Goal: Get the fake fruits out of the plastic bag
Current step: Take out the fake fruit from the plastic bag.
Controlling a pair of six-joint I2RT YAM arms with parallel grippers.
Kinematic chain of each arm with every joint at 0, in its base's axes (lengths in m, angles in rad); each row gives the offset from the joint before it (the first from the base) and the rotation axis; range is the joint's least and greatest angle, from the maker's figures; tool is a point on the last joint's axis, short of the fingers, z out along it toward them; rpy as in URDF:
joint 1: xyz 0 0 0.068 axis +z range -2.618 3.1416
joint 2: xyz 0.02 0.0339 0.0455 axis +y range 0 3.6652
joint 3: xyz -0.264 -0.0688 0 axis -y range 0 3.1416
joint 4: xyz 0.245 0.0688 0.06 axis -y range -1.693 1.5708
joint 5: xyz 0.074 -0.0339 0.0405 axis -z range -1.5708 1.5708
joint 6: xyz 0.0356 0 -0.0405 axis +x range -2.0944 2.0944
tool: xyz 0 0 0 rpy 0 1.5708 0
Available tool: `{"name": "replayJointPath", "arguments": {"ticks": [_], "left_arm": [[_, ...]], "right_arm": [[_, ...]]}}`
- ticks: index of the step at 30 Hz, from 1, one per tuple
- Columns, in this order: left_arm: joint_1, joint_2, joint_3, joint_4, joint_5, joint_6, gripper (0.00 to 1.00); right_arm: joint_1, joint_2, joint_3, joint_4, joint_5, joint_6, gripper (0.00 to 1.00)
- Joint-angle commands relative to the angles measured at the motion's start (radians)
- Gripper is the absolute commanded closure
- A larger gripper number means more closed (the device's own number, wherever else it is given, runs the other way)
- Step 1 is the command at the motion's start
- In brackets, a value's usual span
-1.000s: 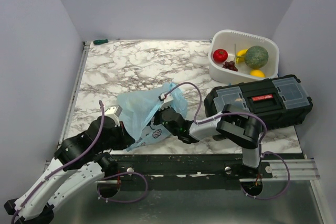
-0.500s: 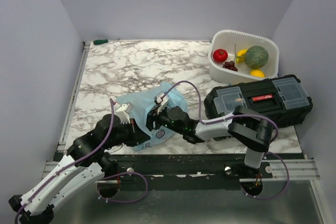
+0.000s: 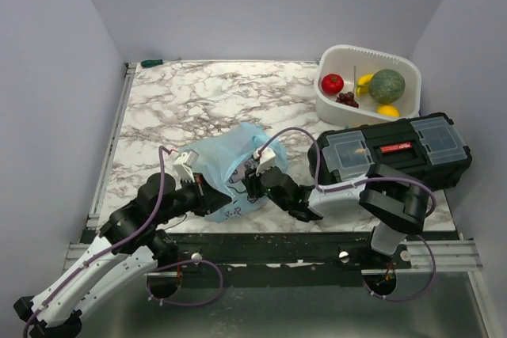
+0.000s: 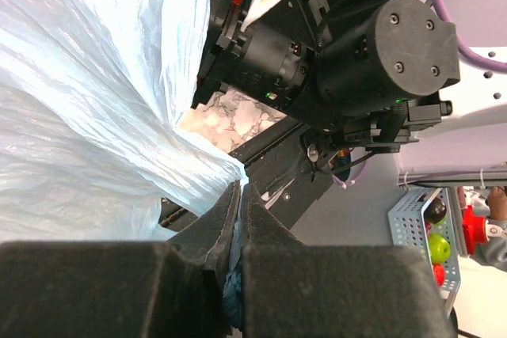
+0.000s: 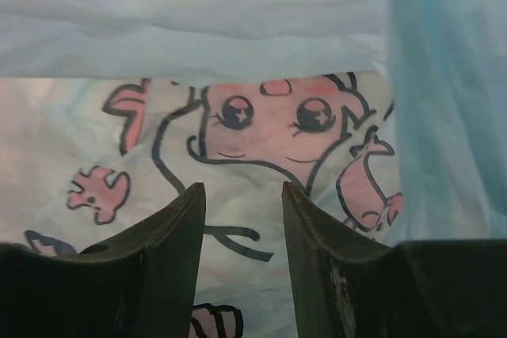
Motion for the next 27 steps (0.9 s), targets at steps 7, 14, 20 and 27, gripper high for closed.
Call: {"name": "replayJointPath", "arguments": {"ticks": [7, 14, 20, 27], "left_arm": [[-0.003, 0.006, 0.002, -0.002, -0.014, -0.002, 1.0], [-0.003, 0.058, 0.043, -0.002, 0.036, 0.008, 1.0], [-0.003, 0.069, 0.072, -0.023, 0.035, 0.032, 1.0], [-0.003, 0.075, 0.085, -0.028, 0.033, 0.046, 1.0]], "right_arm": [[-0.002, 0.154, 0.109, 0.15, 0.158, 0.028, 0.52], [-0.014, 0.305, 0.236, 0.269, 0.295, -0.016, 0.4], [-0.061, 0.34, 0.28, 0.265, 0.306, 0.037, 0.39], [-0.067, 0.413, 0.356, 0.255, 0.377, 0.04, 0.21]]}}
